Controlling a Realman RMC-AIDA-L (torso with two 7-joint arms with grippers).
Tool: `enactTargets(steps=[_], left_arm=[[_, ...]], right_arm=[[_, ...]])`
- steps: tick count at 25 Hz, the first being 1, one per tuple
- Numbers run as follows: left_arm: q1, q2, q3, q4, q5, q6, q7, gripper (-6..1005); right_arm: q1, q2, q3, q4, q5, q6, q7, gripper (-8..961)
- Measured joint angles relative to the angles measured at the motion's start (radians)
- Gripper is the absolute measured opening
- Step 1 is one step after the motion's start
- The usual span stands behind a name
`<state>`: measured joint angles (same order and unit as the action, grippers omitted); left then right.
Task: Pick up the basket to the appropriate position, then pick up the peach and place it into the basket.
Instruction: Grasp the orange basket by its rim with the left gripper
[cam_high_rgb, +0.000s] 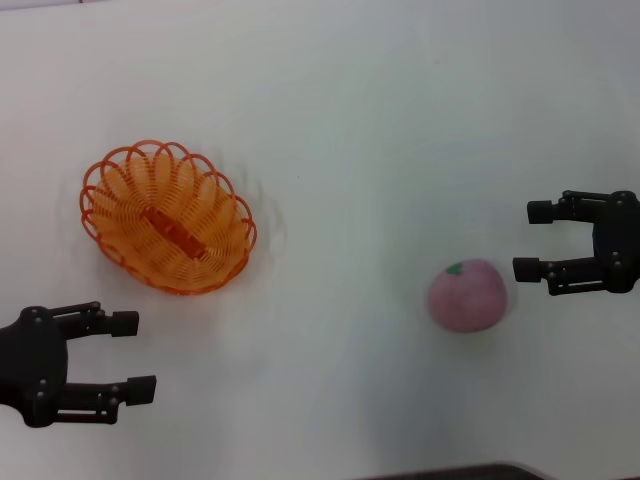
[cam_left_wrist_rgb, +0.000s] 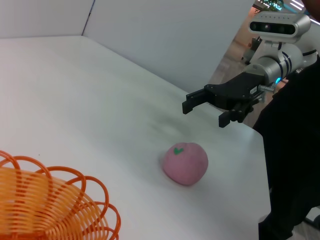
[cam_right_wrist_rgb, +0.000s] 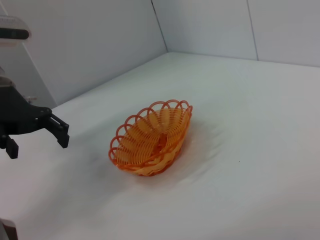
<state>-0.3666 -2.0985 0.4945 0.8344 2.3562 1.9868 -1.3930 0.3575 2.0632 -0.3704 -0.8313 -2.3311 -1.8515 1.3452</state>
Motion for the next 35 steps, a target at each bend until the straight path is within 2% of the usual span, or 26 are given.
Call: enactTargets(steps=[16,21,26,30,32,35], left_arm=[[-0.007,0.004,0.001,0.002,-0.004,0.006,-0.014,870],[-0.028,0.009,-0.002,0.025,-0.007,0.008,-0.077,868],[-0.092,0.012,0.004,0.132,-0.001,0.026,-0.212,867],[-0.184,0.020,0.006,0.216,-0.001,0.024,-0.359,866],[-0.230,0.032,0.009,0.225,0.000,0.013,-0.425,866],[-0.319,0.072,0.062,0.225,0.001,-0.051,-0.572,865]], right_arm=[[0.001,0.009,-0.002,-0.009,0.001,0.000,0.005,923],[0.004,0.009,-0.002,-0.011,0.001,0.000,0.006,923],[0.014,0.009,-0.003,-0.013,0.001,0.000,0.009,923],[0.021,0.009,-0.005,-0.013,0.001,0.000,0.003,923],[0.022,0.009,-0.005,-0.013,0.001,0.000,0.001,923],[0.025,0.009,-0.005,-0.013,0.000,0.000,-0.010,923]])
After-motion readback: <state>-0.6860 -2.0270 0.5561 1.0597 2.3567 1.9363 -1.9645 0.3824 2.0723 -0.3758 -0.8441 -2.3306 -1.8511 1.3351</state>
